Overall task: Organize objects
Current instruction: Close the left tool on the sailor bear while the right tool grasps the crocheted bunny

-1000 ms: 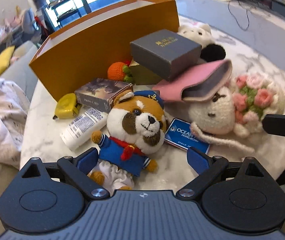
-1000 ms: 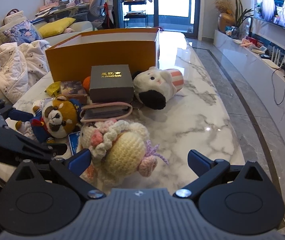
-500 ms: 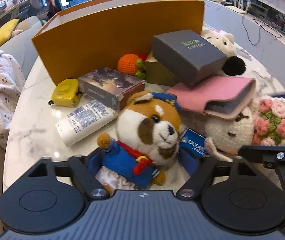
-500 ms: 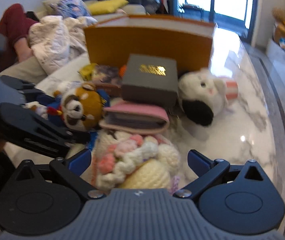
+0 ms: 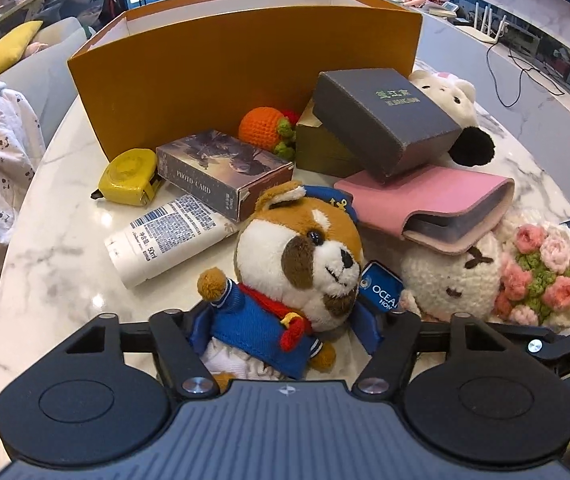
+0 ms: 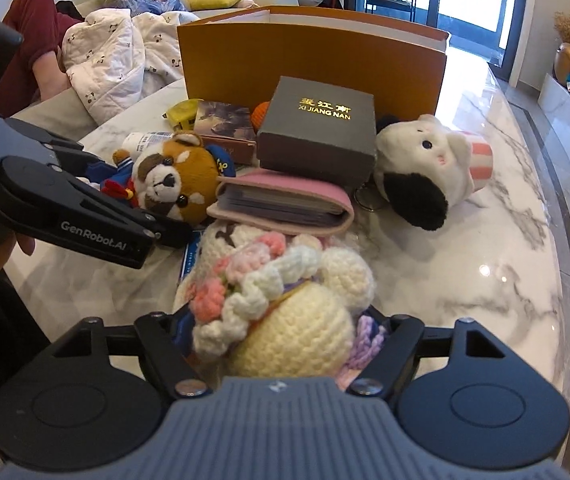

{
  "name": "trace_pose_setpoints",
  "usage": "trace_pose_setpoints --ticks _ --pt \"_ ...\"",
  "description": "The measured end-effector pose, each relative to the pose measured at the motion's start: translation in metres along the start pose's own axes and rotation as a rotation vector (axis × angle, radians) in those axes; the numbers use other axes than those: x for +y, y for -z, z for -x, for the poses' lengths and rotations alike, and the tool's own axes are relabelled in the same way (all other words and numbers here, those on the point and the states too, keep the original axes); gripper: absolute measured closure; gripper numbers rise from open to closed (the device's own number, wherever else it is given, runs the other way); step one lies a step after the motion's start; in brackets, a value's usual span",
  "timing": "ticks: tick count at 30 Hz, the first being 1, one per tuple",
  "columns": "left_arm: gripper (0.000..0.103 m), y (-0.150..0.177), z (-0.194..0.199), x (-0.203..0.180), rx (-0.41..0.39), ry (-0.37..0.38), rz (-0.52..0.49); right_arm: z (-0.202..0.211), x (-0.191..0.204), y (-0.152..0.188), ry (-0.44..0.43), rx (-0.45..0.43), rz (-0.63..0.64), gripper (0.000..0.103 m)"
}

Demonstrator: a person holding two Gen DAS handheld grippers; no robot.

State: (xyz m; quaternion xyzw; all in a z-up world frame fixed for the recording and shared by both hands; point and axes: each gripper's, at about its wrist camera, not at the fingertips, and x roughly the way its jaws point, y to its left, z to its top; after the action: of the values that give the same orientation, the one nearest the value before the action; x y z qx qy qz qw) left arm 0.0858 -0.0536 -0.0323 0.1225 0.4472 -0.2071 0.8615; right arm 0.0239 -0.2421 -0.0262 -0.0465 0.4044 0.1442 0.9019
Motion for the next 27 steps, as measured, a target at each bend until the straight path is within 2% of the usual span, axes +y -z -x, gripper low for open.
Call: trace_pose_setpoints --ticks 3,8,16,27 --pt "0.032 0.000 0.003 0.001 0.003 0.007 0.012 0.003 0.001 0.001 -0.005 -0.002 -0.004 0.031" --pt "0.034 0.004 0.013 0.000 -0.007 -0.001 0.004 0.014 0.008 0.003 -0.029 -0.008 0.005 0.033" --pt "0.034 0.016 0.045 0.016 -0.072 0.001 0.088 0.042 0.026 0.012 -0.067 -0.060 -0.012 0.034" --pt "0.033 0.038 0.075 0.013 -0.134 0.009 0.125 0.070 0.029 0.030 -0.017 -0.137 -0.128 0.034"
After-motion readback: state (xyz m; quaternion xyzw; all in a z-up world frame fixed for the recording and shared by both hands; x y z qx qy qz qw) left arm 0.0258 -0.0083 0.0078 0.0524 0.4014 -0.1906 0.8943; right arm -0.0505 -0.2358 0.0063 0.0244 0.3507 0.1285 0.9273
